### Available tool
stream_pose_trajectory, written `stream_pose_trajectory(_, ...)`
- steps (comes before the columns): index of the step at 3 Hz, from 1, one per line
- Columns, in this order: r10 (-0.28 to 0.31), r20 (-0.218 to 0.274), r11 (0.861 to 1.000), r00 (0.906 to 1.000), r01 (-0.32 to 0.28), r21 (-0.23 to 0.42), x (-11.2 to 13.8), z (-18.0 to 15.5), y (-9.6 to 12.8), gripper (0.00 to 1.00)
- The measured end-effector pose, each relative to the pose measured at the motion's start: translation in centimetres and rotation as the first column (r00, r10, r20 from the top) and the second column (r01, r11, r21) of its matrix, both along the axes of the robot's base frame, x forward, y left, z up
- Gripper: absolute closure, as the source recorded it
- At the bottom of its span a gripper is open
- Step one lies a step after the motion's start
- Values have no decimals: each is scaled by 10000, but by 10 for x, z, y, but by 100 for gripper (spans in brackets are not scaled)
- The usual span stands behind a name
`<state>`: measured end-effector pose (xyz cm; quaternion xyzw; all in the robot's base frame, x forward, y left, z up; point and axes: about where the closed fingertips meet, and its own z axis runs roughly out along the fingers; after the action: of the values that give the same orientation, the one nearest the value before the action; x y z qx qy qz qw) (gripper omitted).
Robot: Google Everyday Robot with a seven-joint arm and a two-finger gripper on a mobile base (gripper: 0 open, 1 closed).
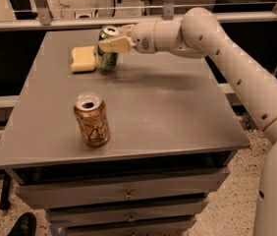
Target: Move green can near sponge
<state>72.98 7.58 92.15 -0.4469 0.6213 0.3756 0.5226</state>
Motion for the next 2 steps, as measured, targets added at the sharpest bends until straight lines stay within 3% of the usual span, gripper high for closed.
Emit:
stream_pose_trajectory(1, 196, -63, 9998, 9998, -197, -96, -4, -3, 3, 83)
stream_pose_trajectory(2, 323, -60, 9994, 9995, -324, -132, -6, -3, 5, 59)
